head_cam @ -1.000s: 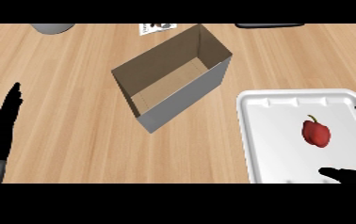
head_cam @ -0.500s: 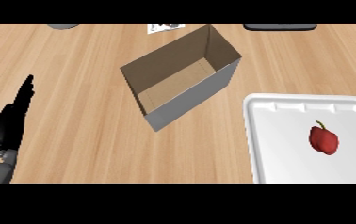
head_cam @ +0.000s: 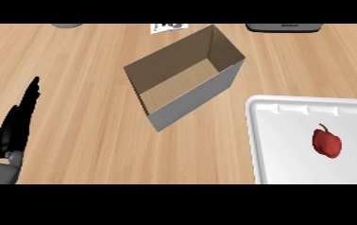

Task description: Pick the bell pepper from the tray and place it in the cardboard box

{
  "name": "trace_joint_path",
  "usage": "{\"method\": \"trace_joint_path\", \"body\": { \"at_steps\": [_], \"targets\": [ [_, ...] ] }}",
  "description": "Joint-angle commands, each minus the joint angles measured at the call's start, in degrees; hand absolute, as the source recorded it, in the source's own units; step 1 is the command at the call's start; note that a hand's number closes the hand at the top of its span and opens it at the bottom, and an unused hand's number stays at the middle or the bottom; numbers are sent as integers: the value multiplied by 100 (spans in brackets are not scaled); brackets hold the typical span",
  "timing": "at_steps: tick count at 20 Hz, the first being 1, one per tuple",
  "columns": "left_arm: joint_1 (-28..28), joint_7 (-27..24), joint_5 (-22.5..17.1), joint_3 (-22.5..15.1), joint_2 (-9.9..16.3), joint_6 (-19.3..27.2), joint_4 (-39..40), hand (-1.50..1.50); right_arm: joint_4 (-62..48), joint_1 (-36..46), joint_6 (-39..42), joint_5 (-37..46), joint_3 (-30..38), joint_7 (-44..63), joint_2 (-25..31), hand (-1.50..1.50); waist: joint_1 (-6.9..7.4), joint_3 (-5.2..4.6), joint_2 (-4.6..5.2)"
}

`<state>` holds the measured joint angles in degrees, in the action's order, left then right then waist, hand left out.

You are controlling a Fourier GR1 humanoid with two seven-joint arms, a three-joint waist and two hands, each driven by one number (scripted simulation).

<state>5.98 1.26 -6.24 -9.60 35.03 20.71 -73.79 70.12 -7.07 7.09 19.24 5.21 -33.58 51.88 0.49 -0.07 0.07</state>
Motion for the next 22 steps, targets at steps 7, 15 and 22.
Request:
{"method": "trace_joint_path", "body": {
  "at_steps": [7, 15, 22],
  "targets": [
    [250, 478, 483, 123, -330, -13, -137, 0, 560, 546, 694, 866, -470, 1551, -304, -150, -61, 6, -10],
    [95, -312, 679, 620, -710, -360, 534, 0, 327, 1108, 868, 1547, -513, 1744, -846, -150, -55, 5, -3],
    [-458, 618, 873, 823, -589, -568, -999, 0, 492, 651, 889, 1709, -286, 1261, -1125, -150, -38, 8, -17]
  ]
}}
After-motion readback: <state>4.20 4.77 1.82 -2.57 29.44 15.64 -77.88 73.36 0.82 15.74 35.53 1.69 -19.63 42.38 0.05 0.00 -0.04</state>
